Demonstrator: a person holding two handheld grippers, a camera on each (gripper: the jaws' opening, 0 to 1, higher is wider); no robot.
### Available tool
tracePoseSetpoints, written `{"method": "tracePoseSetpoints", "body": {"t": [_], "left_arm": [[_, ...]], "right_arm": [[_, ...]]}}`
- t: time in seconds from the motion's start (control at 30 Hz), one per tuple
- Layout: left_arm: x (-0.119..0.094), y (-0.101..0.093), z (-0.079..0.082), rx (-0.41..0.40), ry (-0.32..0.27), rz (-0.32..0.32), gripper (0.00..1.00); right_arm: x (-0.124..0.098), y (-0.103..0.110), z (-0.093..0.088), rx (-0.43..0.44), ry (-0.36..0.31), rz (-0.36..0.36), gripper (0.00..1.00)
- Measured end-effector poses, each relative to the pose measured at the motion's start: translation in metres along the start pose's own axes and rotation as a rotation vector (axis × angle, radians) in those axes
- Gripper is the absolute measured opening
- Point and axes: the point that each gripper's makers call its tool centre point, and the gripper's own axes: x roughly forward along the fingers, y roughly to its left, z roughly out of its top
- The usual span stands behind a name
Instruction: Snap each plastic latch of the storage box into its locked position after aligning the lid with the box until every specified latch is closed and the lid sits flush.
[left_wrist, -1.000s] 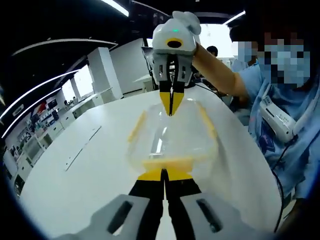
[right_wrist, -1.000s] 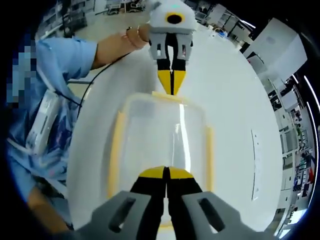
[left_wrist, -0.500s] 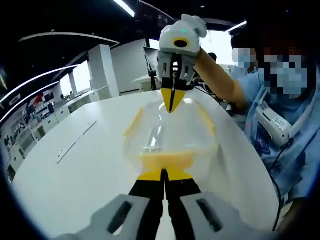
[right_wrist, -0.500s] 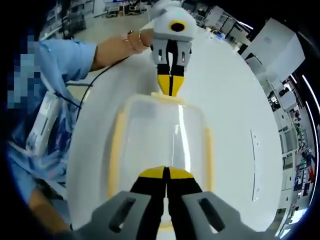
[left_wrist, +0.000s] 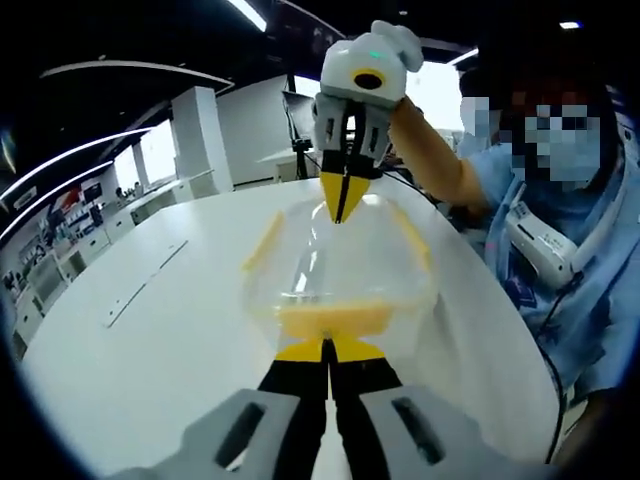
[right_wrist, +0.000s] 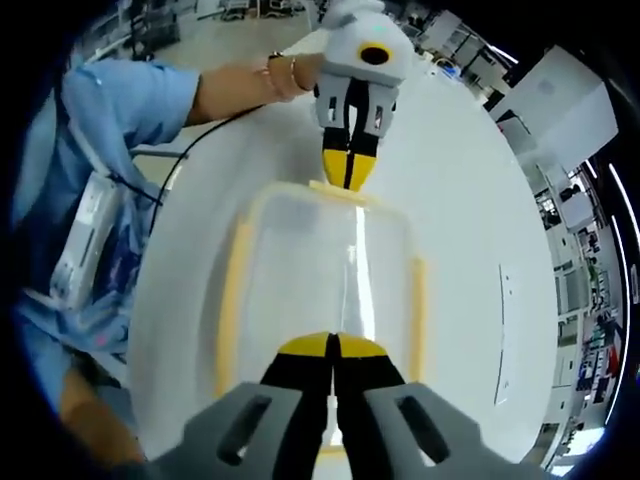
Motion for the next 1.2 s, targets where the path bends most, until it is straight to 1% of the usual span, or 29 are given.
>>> {"method": "tracePoseSetpoints", "body": {"t": [0.2, 0.53, 0.57, 0.6, 0.63, 0.7, 0.73, 0.77, 0.8, 0.9, 0.97, 1.03, 1.07, 1.1, 1.13, 1.17, 1.2], "left_arm": [[0.003, -0.002, 0.001, 0.017, 0.009, 0.004, 0.00], [0.006, -0.001, 0.000, 0.000, 0.001, 0.002, 0.00], [0.010, -0.007, -0.008, -0.007, 0.052, -0.038, 0.00], [0.014, -0.014, -0.016, -0.014, 0.104, -0.079, 0.00], [0.032, -0.014, -0.016, 0.007, 0.131, -0.111, 0.00], [0.031, -0.011, -0.040, 0.095, 0.259, -0.107, 0.00], [0.033, -0.013, -0.051, 0.092, 0.330, -0.129, 0.00], [0.037, -0.017, -0.052, 0.059, 0.325, -0.094, 0.00], [0.036, -0.016, -0.052, 0.081, 0.306, -0.092, 0.00], [0.034, -0.018, -0.048, 0.065, 0.296, -0.095, 0.00], [0.036, -0.020, -0.047, 0.074, 0.305, -0.088, 0.00], [0.036, -0.020, -0.047, 0.057, 0.293, -0.095, 0.00], [0.036, -0.022, -0.045, 0.011, 0.267, -0.115, 0.00], [0.034, -0.015, -0.045, -0.040, 0.240, -0.123, 0.00], [0.032, -0.008, -0.045, -0.026, 0.213, -0.116, 0.00], [0.032, -0.009, -0.045, -0.062, 0.182, -0.120, 0.00], [0.031, -0.003, -0.046, -0.111, 0.161, -0.111, 0.00]], "right_arm": [[0.000, 0.000, -0.001, 0.007, -0.009, -0.001, 0.00], [0.000, 0.000, -0.003, 0.005, 0.004, -0.001, 0.00], [0.001, 0.001, -0.005, 0.022, 0.016, 0.006, 0.00], [0.002, -0.002, -0.004, 0.019, 0.005, -0.007, 0.00], [0.002, -0.001, -0.005, 0.023, 0.008, -0.002, 0.00], [0.005, -0.001, -0.005, 0.032, 0.008, -0.003, 0.00], [0.004, -0.002, -0.006, 0.035, 0.008, -0.007, 0.00], [0.005, -0.001, -0.006, 0.036, 0.004, -0.006, 0.00], [0.004, -0.001, -0.006, 0.040, 0.004, -0.007, 0.00], [0.006, -0.001, -0.006, 0.046, 0.012, -0.010, 0.00], [0.006, -0.001, -0.006, 0.048, 0.021, -0.016, 0.00], [0.006, -0.001, -0.007, 0.046, 0.025, -0.018, 0.00], [0.006, -0.002, -0.007, 0.047, 0.025, -0.019, 0.00], [0.006, -0.002, -0.007, 0.047, 0.024, -0.019, 0.00], [0.006, -0.002, -0.007, 0.050, 0.020, -0.020, 0.00], [0.006, -0.002, -0.008, 0.051, 0.013, -0.022, 0.00], [0.006, -0.003, -0.008, 0.053, 0.008, -0.025, 0.00]]}}
